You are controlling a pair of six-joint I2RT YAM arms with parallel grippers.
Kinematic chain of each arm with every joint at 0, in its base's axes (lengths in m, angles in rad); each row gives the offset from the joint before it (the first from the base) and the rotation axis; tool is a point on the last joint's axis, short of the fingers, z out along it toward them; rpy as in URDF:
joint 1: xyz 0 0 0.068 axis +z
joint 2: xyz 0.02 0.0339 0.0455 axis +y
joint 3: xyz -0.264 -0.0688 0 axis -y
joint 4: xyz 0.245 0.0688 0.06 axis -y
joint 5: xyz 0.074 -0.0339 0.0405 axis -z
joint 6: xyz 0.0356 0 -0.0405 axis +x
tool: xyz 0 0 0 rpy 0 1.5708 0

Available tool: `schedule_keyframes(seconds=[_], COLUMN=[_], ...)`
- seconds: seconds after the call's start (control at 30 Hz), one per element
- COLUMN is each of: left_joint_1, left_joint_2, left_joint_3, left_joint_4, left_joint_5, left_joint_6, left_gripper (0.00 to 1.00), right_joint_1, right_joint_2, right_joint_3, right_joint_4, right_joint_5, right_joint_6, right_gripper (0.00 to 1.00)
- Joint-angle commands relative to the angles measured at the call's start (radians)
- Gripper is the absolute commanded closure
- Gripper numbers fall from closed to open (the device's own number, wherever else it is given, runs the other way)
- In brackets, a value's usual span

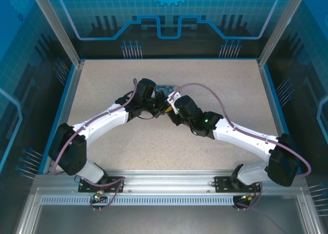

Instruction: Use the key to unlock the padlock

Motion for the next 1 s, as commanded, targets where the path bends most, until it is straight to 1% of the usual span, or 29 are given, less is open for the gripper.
schedule_keyframes(seconds=[0.0, 0.03, 0.13, 0.2, 0.3, 0.4, 0.43, 0.47, 0.5, 0.53, 0.67, 0.77, 0.87, 0.93, 0.97], left_joint_1=[-0.007, -0.007, -0.005, 0.002, 0.006, 0.008, 0.007, 0.009, 0.009, 0.009, 0.009, 0.008, 0.008, 0.008, 0.006], left_joint_2=[-0.005, -0.004, -0.015, -0.029, -0.058, -0.087, -0.095, -0.102, -0.11, -0.117, -0.145, -0.159, -0.165, -0.166, -0.167], left_joint_3=[-0.027, -0.032, -0.085, -0.137, -0.205, -0.249, -0.259, -0.263, -0.268, -0.271, -0.307, -0.34, -0.376, -0.394, -0.402], left_joint_4=[0.025, 0.032, 0.121, 0.22, 0.38, 0.529, 0.557, 0.582, 0.608, 0.624, 0.732, 0.822, 0.905, 0.961, 0.983], left_joint_5=[-0.021, -0.031, -0.064, -0.078, -0.098, -0.102, -0.104, -0.105, -0.106, -0.109, -0.151, -0.186, -0.221, -0.238, -0.248], left_joint_6=[0.029, 0.043, 0.067, 0.089, 0.152, 0.233, 0.256, 0.282, 0.308, 0.325, 0.366, 0.371, 0.363, 0.356, 0.351], left_gripper=[1.0, 1.0, 1.0, 1.0, 1.0, 1.0, 1.0, 1.0, 1.0, 1.0, 1.0, 1.0, 1.0, 1.0, 1.0], right_joint_1=[-0.017, -0.042, -0.139, -0.211, -0.324, -0.402, -0.419, -0.432, -0.437, -0.439, -0.448, -0.453, -0.453, -0.453, -0.453], right_joint_2=[-0.068, -0.1, -0.193, -0.241, -0.286, -0.28, -0.272, -0.262, -0.251, -0.243, -0.197, -0.16, -0.141, -0.128, -0.119], right_joint_3=[0.016, 0.002, -0.042, -0.075, -0.126, -0.169, -0.177, -0.187, -0.189, -0.189, -0.204, -0.239, -0.269, -0.277, -0.28], right_joint_4=[-0.042, -0.051, -0.069, -0.068, -0.014, 0.074, 0.109, 0.145, 0.171, 0.19, 0.34, 0.53, 0.693, 0.757, 0.788], right_joint_5=[-0.092, -0.145, -0.318, -0.413, -0.58, -0.716, -0.749, -0.778, -0.79, -0.794, -0.847, -0.89, -0.893, -0.886, -0.885], right_joint_6=[0.027, 0.048, 0.117, 0.18, 0.305, 0.443, 0.487, 0.532, 0.567, 0.59, 0.726, 0.868, 0.961, 0.996, 1.013], right_gripper=[0.38, 0.34, 0.31, 0.3, 0.28, 0.27, 0.25, 0.17, 0.05, 0.0, 0.0, 0.0, 0.0, 0.06, 0.12])
